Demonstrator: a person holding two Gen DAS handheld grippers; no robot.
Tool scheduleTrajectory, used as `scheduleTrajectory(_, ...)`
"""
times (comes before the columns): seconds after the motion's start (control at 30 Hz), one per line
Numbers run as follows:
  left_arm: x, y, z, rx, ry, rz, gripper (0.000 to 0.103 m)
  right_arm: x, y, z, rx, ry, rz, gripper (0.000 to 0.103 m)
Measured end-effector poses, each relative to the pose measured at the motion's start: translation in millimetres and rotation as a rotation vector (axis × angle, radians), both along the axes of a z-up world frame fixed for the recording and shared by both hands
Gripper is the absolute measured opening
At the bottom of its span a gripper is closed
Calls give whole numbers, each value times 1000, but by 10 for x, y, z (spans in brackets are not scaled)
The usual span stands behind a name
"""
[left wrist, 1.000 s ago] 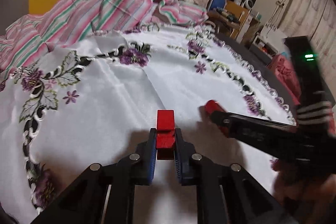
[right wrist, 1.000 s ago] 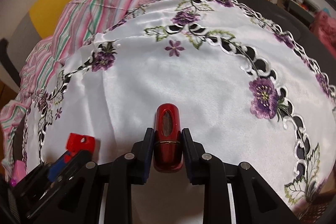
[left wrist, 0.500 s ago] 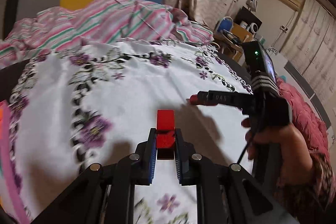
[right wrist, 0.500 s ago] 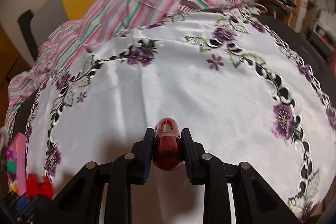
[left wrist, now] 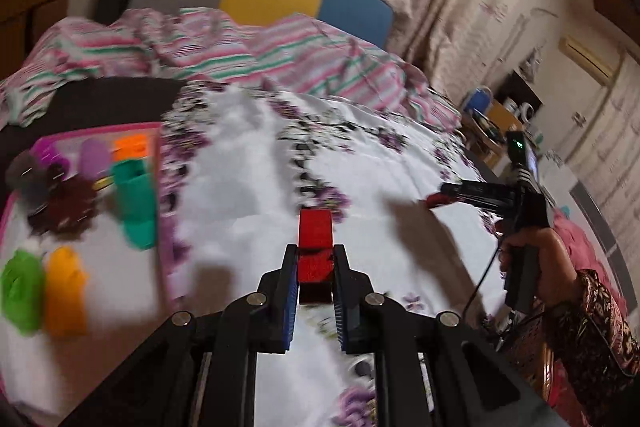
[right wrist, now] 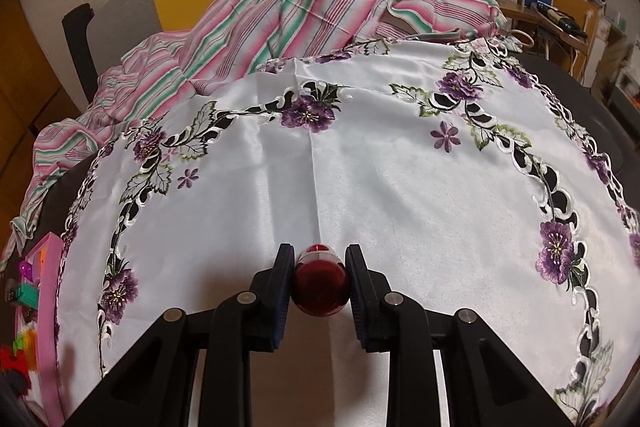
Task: Organize rigid objects
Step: 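Lower the red block into the tray and open the left gripper while the right holds the tube, then lower the red tube into the tray and open the right gripper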
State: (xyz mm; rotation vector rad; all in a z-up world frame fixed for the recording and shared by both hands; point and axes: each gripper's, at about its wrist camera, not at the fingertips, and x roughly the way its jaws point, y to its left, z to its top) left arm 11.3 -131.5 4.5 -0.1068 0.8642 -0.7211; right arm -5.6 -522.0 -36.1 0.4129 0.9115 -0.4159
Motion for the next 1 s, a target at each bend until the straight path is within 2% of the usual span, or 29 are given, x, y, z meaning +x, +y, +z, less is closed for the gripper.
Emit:
scheduleTrajectory(0.23,100,629,-205,12,49,140,14,-45,40,98,-14,-47,-13,27)
scheduleTrajectory(0.3,157,796,-283,8,70,186,14,-33,117,157,-44,-61,4,27)
scheduleTrajectory(0.4,266,907,-389,38,91,220,14,-26,275,254,-104,-86,35,27)
scheduleTrajectory(0.5,373,930,-479,65,105,239,14,-12,423,277,-103,-96,60,27)
scheduleTrajectory(0.57,419,925,-508,68,103,244,18,2,563,312,-128,-107,87,27)
scheduleTrajectory(0.67,456,953,-521,67,114,264,32,-2,697,321,-107,-122,111,27)
scheduleTrajectory(0.77,410,1015,-474,40,120,282,35,-20,820,331,-83,-137,124,27)
scheduleTrajectory(1.0,173,1154,-311,44,56,280,39,-2,1290,273,4,-128,207,27)
